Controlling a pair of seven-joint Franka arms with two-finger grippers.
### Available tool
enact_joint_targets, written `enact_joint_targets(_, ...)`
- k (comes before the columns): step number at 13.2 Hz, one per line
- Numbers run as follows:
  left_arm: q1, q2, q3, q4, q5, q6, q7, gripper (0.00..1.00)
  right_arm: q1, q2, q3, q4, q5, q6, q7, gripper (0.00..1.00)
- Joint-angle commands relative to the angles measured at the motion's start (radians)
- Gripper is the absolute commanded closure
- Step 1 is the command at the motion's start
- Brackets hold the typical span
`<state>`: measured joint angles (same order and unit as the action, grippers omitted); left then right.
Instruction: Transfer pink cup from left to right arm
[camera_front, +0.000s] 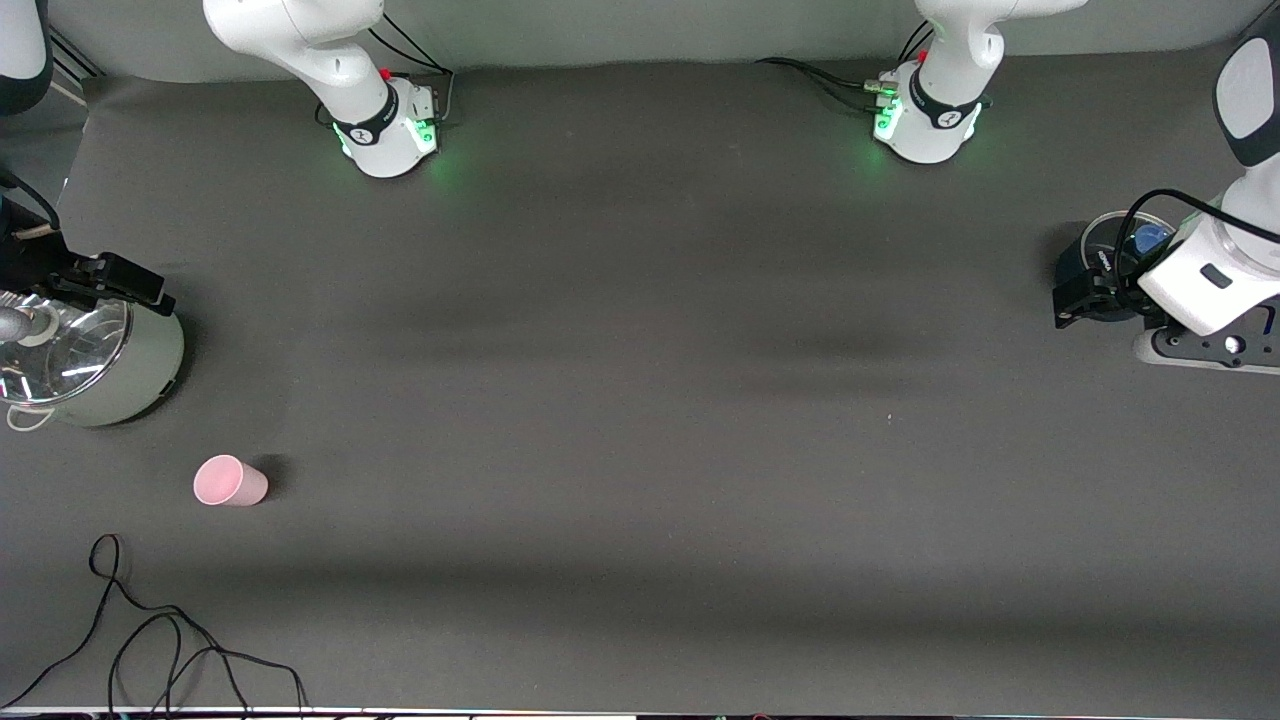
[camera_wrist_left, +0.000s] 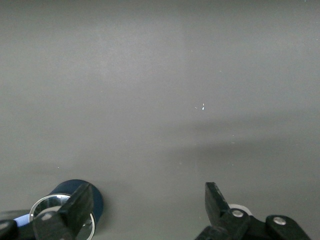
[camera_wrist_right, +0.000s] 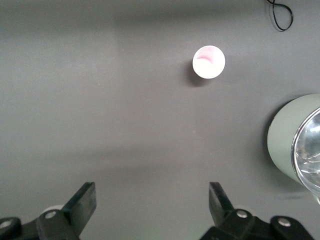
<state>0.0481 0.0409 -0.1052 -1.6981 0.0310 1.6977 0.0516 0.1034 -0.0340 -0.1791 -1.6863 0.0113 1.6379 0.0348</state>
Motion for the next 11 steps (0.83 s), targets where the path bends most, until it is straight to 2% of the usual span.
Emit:
enact_joint_targets(1, 0.004, -0.013, -0.002, -0.017, 0.003, 0.01, -0.007, 0.0, -0.167, 0.006, 0.167, 0.034, -0.024, -0.007, 0.013, 0.0)
enact_joint_targets(4, 0.003, -0.012, -0.004, -0.017, 0.003, 0.005, -0.007, 0.0, -0.174, 0.034, 0.171, 0.071, -0.024, -0.007, 0.011, 0.0)
enact_joint_targets(11, 0.001, -0.013, -0.004, -0.017, 0.003, -0.006, -0.009, 0.0, -0.166, 0.026, 0.164, 0.068, -0.022, -0.007, 0.0, 0.0)
